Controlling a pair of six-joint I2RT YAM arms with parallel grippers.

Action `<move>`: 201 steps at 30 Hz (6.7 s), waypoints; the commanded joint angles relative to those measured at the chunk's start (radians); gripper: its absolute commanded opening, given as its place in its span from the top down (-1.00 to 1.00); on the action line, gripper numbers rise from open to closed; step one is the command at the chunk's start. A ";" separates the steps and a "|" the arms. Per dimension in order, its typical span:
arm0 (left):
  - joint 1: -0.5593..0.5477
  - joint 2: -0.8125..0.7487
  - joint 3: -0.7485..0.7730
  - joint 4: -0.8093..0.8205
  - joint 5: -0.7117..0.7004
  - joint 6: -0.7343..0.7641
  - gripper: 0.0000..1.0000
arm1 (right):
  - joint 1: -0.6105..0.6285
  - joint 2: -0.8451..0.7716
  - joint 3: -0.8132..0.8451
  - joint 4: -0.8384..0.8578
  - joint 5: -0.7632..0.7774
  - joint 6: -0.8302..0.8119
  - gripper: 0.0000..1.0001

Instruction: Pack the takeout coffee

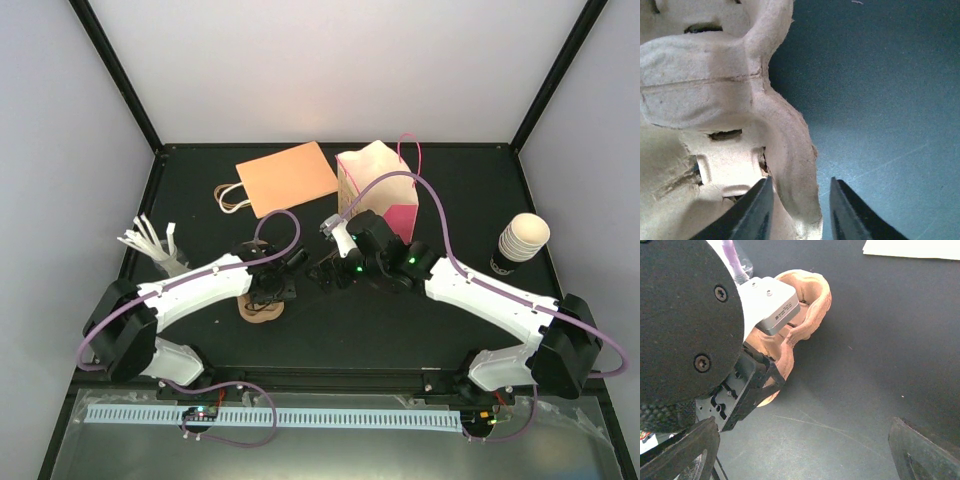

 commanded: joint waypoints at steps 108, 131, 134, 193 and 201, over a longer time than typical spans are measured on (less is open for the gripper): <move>-0.310 0.038 0.297 0.064 0.103 -0.114 0.62 | 0.065 -0.335 0.045 -0.314 0.354 0.021 -0.62; -0.188 -0.202 0.265 -0.132 0.003 0.119 -0.90 | 0.064 -0.375 -0.066 -0.311 0.266 0.041 -0.65; -0.115 -0.258 0.164 -0.103 0.017 0.137 -0.88 | 0.064 -0.374 -0.075 -0.298 0.243 0.038 -0.65; 0.216 -0.248 0.124 -0.171 0.054 0.387 -0.97 | 0.064 -0.379 -0.136 -0.252 0.216 0.012 -0.67; 0.128 -0.376 0.029 -0.019 0.270 0.420 -0.97 | 0.064 -0.330 -0.151 -0.241 0.199 0.014 -0.72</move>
